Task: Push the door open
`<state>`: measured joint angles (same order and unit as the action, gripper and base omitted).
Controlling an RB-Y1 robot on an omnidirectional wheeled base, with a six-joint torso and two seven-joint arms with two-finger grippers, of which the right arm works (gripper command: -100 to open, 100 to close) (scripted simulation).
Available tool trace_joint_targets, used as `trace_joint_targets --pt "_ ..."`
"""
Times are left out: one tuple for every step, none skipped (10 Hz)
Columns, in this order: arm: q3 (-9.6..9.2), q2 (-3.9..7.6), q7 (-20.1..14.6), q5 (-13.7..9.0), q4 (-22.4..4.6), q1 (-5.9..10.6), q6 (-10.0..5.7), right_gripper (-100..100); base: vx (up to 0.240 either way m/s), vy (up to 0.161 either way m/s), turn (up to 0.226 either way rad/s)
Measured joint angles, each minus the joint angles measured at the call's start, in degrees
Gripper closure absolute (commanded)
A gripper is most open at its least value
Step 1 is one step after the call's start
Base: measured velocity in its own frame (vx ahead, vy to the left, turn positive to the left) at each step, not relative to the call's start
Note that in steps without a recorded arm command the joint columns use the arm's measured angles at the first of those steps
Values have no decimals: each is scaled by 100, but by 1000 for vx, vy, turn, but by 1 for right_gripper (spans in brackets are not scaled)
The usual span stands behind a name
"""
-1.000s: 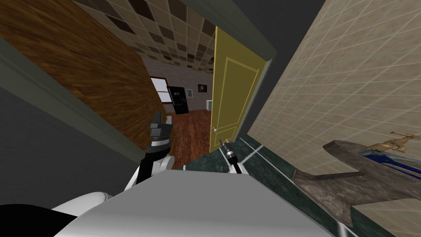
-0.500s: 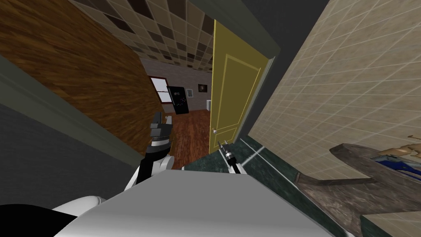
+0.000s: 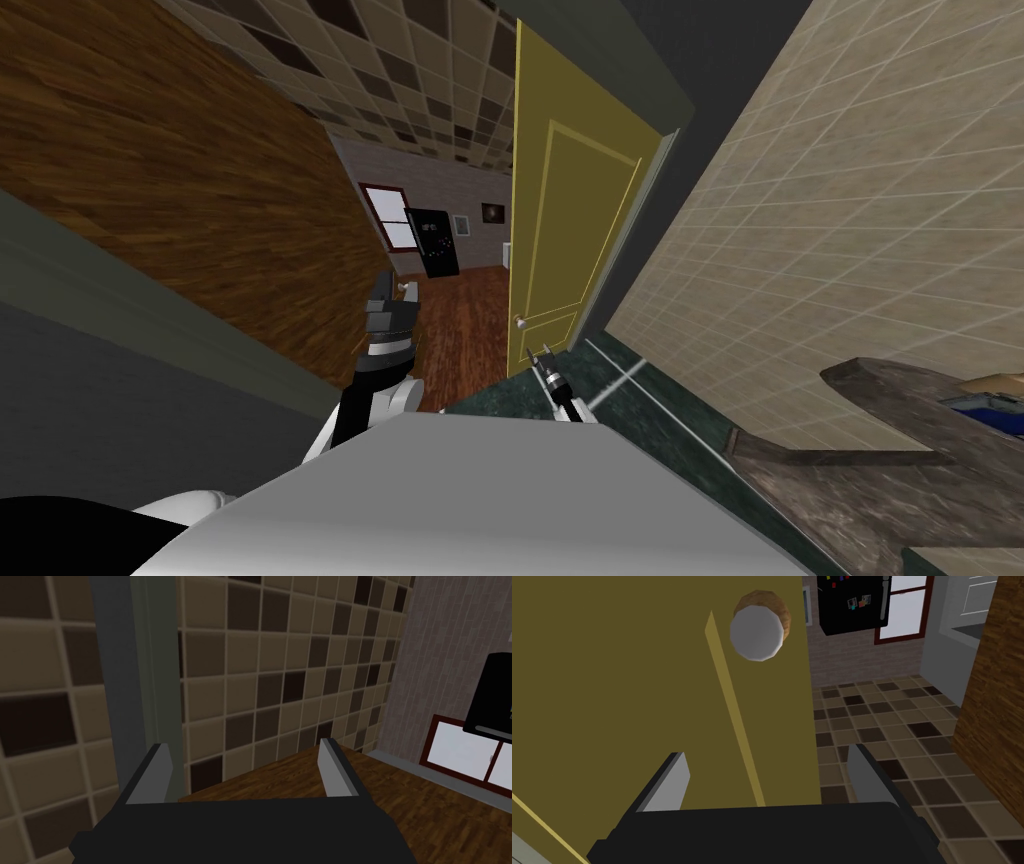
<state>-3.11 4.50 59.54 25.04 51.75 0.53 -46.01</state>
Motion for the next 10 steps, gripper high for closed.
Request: trace_joint_targets --pt "-3 -4 99 23 -148 53 -56 -100 81 -38 17" --pt "-30 -6 182 61 -188 53 -64 -100 72 -41 14" --pt "-28 -21 293 83 -375 138 -112 -100 87 -43 22" --pt "-38 -31 417 117 -539 205 -163 -100 91 -52 23" --pt "-71 -26 515 163 -589 199 -178 -100 77 -33 9" --pt "-77 -35 595 184 -693 243 -203 -100 33 -11 3" --pt "-76 -36 612 185 -707 250 -210 -100 108 34 31" --pt "-67 -35 624 181 -716 245 -211 -100 199 71 19" --pt "-58 -35 641 177 -727 245 -214 -100 211 64 17" --pt "-51 -40 656 174 -730 240 -214 -100 186 82 37"
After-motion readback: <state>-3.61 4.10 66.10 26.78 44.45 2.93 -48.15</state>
